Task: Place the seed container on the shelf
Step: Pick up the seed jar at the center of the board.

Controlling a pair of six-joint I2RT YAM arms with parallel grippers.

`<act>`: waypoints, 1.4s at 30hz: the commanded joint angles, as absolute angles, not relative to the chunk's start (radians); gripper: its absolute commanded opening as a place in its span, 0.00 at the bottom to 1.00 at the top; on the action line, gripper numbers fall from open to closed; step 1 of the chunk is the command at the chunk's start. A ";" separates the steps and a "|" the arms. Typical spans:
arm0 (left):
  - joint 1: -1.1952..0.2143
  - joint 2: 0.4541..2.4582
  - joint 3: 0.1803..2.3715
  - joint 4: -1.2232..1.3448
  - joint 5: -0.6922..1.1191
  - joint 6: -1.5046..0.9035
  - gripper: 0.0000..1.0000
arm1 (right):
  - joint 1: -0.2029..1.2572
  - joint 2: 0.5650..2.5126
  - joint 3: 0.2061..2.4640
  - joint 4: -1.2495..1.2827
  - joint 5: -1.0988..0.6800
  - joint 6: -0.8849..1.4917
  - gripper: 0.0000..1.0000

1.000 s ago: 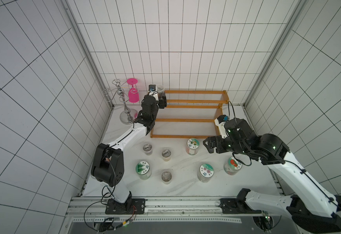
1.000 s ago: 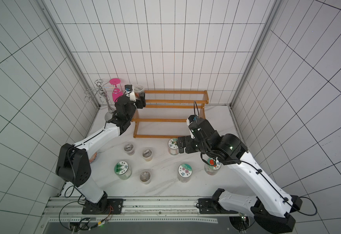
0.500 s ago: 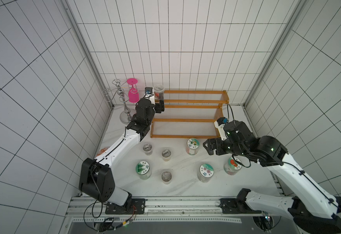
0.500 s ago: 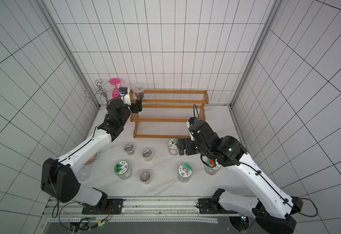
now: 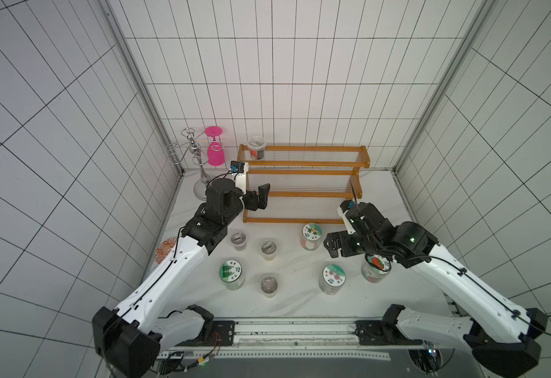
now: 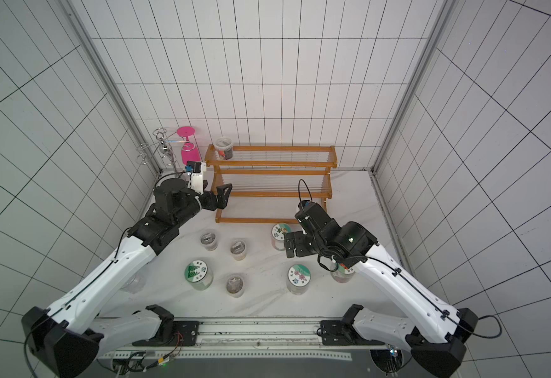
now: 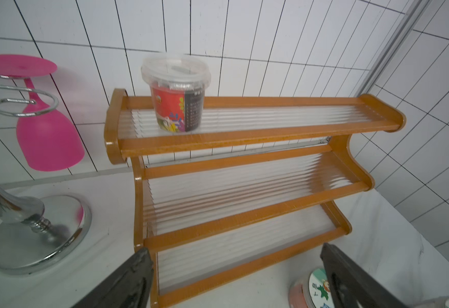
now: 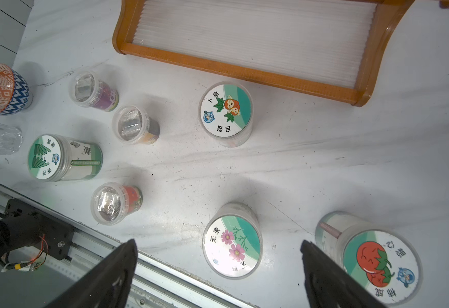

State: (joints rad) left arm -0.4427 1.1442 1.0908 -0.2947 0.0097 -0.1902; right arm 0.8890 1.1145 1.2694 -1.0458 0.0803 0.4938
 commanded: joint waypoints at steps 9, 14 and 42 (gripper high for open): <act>-0.443 0.952 0.987 -0.655 -0.025 -0.279 0.99 | 0.931 1.333 1.217 -0.708 0.015 0.461 0.96; -0.440 0.847 0.951 -0.720 -0.092 -0.267 0.99 | 0.970 1.470 1.255 -0.602 0.028 0.453 0.96; -0.434 0.667 0.914 -0.792 -0.134 -0.235 0.99 | 1.123 1.921 1.471 -0.492 0.086 0.402 1.00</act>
